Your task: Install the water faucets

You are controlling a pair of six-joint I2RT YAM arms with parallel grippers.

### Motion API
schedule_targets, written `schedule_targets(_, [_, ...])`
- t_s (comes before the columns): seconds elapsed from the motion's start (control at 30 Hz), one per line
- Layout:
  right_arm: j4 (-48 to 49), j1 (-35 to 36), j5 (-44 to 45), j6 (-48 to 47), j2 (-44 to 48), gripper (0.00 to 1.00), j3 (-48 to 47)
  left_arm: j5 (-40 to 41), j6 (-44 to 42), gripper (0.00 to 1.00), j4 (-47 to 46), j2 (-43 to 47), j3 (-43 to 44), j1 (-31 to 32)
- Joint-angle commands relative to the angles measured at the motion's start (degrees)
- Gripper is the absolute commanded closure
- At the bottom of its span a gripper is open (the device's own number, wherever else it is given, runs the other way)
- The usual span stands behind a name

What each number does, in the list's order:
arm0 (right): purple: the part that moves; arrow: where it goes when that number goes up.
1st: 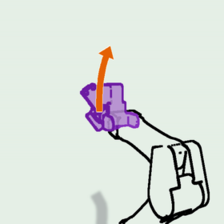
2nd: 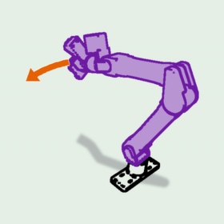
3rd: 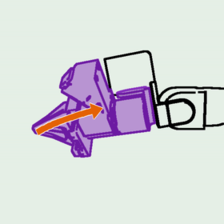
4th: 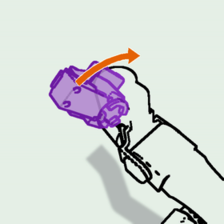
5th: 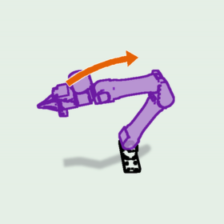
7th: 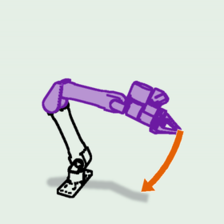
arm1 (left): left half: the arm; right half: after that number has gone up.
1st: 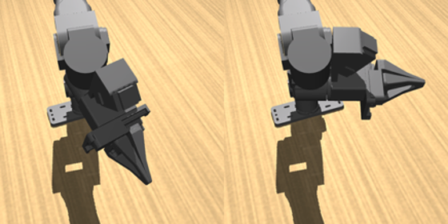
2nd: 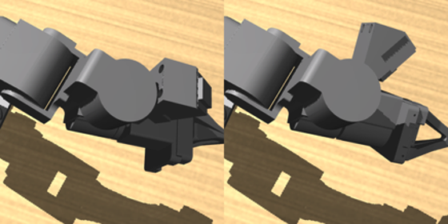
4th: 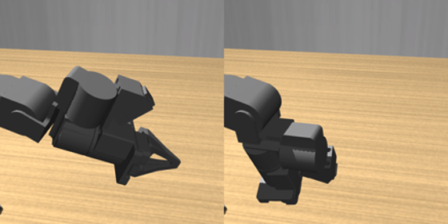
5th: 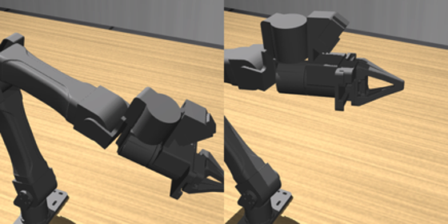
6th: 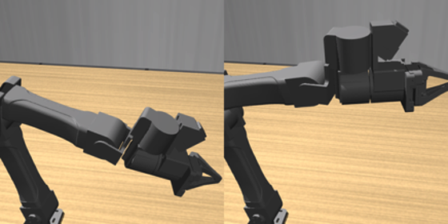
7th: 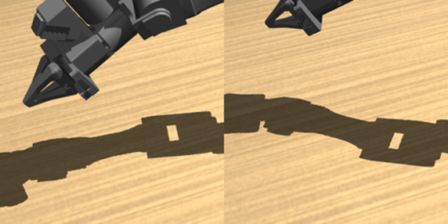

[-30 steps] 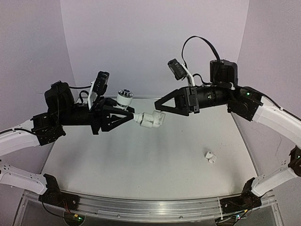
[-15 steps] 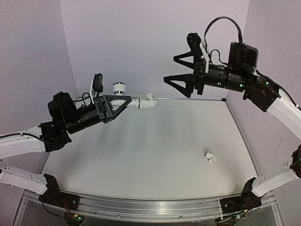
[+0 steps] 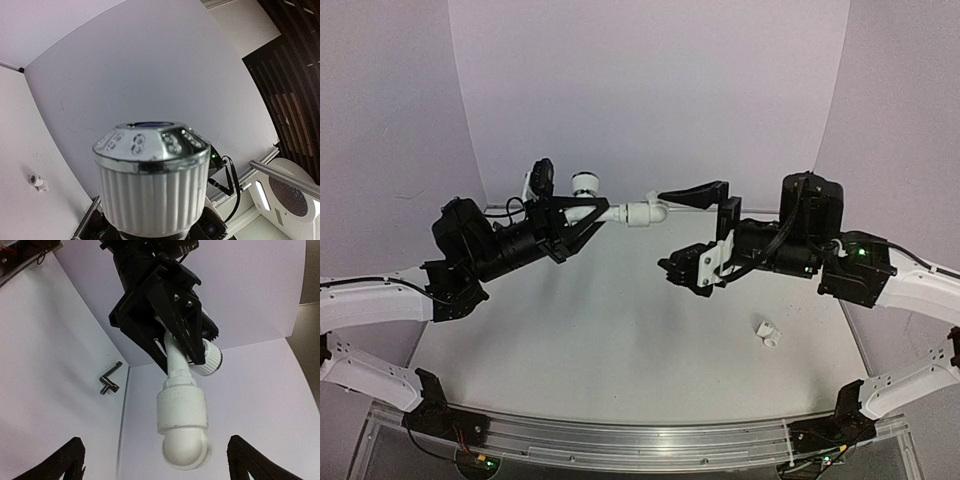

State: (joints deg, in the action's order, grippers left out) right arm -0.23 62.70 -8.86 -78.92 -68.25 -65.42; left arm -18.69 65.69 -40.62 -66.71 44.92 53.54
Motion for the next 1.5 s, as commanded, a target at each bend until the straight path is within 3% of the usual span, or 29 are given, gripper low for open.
schedule_targets(0.0, [11.71,0.63,2.03,-10.12,0.62,0.10,1.86,-5.89,1.45,1.00,-6.76,-0.90,4.49,-0.11])
schedule_targets(0.23, [12.85,0.63,2.44,-12.78,-0.08,0.40,2.78,-9.65,0.60,1.00,-8.78,-2.22,5.28,-0.10])
schedule_targets(0.53, [6.26,0.62,1.90,-1.92,-0.79,0.76,-1.51,-14.99,-10.60,1.00,-2.99,-2.22,8.40,-0.10])
schedule_targets(0.7, [-1.46,0.67,-1.41,13.11,-2.45,0.80,-9.06,-19.10,-20.15,1.00,-0.05,-2.79,9.98,-0.02])
schedule_targets(0.87, [-7.96,0.66,-7.76,30.50,-3.19,0.81,-13.70,-20.74,-33.05,1.00,10.05,-2.29,12.83,0.56])
schedule_targets(1.0, [-9.64,0.64,-12.61,43.72,-3.71,0.85,-15.88,-23.23,-44.24,1.00,18.26,-0.84,15.06,1.25])
schedule_targets(1.13, [-10.03,0.65,-15.65,54.11,-4.22,0.90,-17.07,-25.54,-50.85,1.00,19.53,0.97,14.56,1.49])
schedule_targets(1.17, [-10.07,0.63,-15.88,55.63,-4.30,0.89,-17.21,-25.47,-51.82,1.00,19.56,1.41,14.37,1.51])
schedule_targets(1.2, [-10.12,0.64,-15.89,56.69,-4.36,0.82,-17.34,-24.93,-52.34,1.00,19.53,1.72,14.23,1.50])
schedule_targets(1.27, [-10.08,0.65,-14.44,56.32,-4.30,0.42,-17.32,-22.13,-50.89,1.00,18.71,2.08,13.98,1.48])
schedule_targets(1.3, [-10.14,0.63,-13.17,54.92,-4.24,0.28,-17.14,-20.59,-49.33,1.00,17.78,2.17,13.73,1.48])
schedule_targets(1.37, [-10.23,0.65,-10.39,49.79,-3.62,0.17,-16.25,-16.17,-44.51,1.00,15.89,2.40,13.24,1.49])
schedule_targets(1.47, [-9.99,0.65,-7.73,37.29,-1.86,0.13,-14.03,-9.08,-35.61,1.00,12.76,2.54,12.27,1.47])
